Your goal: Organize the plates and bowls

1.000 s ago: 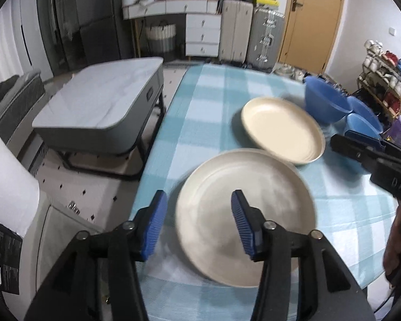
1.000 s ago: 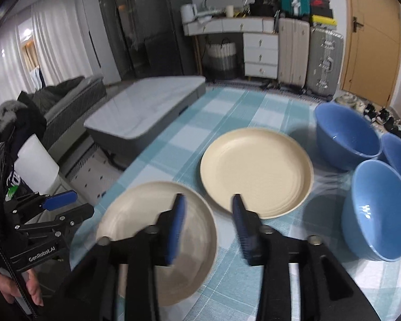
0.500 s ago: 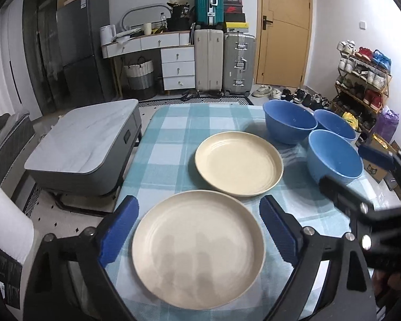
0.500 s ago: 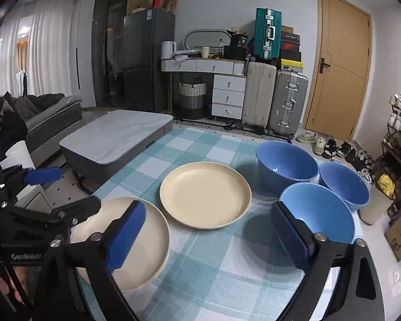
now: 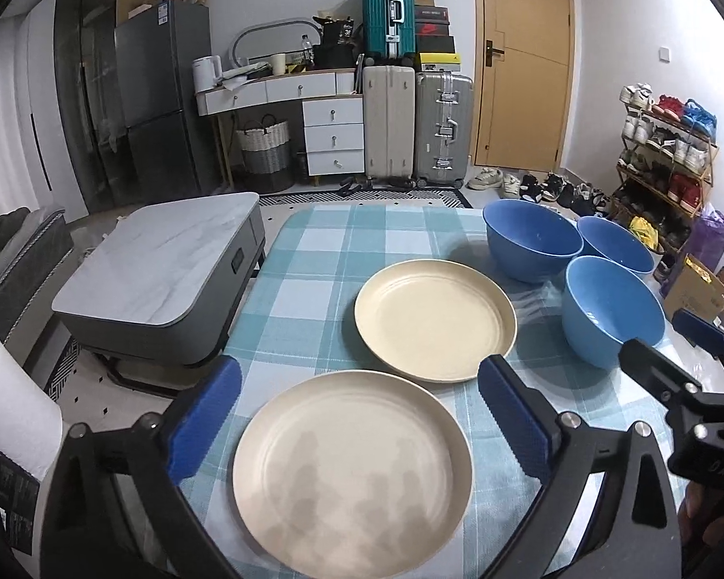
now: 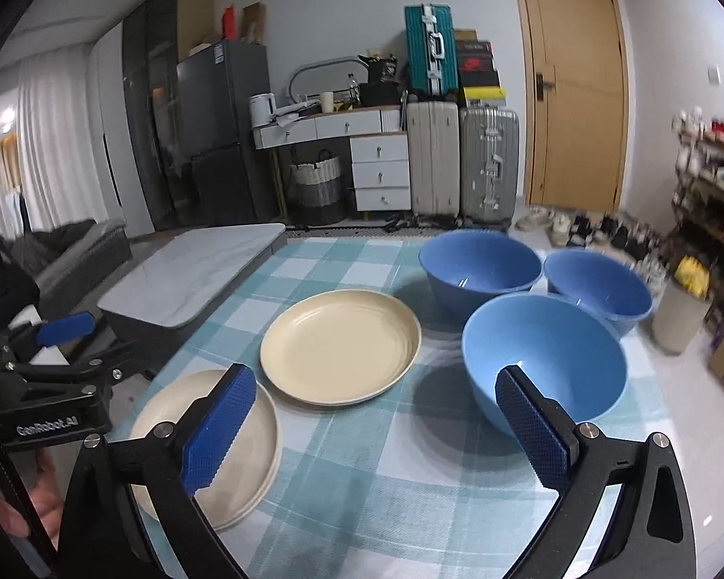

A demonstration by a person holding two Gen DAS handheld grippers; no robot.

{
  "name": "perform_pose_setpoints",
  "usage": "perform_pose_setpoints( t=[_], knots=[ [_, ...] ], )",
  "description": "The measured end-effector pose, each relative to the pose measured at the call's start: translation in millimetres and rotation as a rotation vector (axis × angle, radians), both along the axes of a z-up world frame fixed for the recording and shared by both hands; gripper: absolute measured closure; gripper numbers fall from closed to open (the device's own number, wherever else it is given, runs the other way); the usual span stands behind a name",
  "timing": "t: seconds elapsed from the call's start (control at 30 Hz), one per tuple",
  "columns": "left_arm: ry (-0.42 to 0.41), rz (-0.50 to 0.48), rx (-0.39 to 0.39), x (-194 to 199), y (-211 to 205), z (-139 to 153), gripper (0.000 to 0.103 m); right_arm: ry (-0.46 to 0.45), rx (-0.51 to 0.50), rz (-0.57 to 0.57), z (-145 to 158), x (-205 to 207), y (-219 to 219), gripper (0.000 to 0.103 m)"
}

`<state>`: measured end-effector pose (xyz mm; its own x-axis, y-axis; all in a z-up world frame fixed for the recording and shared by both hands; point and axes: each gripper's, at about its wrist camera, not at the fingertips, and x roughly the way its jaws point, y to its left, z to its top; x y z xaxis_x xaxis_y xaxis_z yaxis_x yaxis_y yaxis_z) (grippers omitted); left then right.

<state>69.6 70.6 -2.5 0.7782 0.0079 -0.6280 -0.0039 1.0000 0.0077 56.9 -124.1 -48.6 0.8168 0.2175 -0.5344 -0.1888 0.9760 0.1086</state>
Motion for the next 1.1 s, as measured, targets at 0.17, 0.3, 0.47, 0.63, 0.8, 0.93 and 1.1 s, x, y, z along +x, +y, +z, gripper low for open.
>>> perform_pose_setpoints(
  t=[0.17, 0.3, 0.47, 0.63, 0.8, 0.93, 1.1],
  knots=[
    [-0.005, 0.020, 0.017, 3.8, -4.2, -3.6, 0.003, 0.001, -0.023, -0.037, -0.6, 3.7, -3.7, 0.002],
    [-0.023, 0.020, 0.042, 2.4, -11.0, -4.6, 0.003, -0.005, -0.013, -0.051, 0.7, 4.8, -6.4, 0.002],
    [-0.023, 0.013, 0.058, 3.9, -14.2, -4.1, 0.003, -0.018, -0.047, -0.072, 2.7, 7.2, -4.7, 0.002],
    [-0.011, 0.014, 0.057, 7.7, -13.9, -2.2, 0.003, -0.030, -0.060, -0.064, 7.0, 9.8, -0.5, 0.002],
    [-0.006, 0.011, 0.076, 13.4, -15.6, -1.6, 0.003, -0.040, -0.060, -0.049, 13.7, 16.1, 4.1, 0.002],
    [0.010, 0.015, 0.082, 23.6, -12.8, -3.0, 0.003, -0.049, -0.074, -0.030, 21.4, 23.9, 10.5, 0.002],
    [0.026, 0.026, 0.104, 43.9, -6.8, -5.5, 0.003, -0.072, -0.088, -0.026, 30.2, 36.7, 13.9, 0.002]
  ],
)
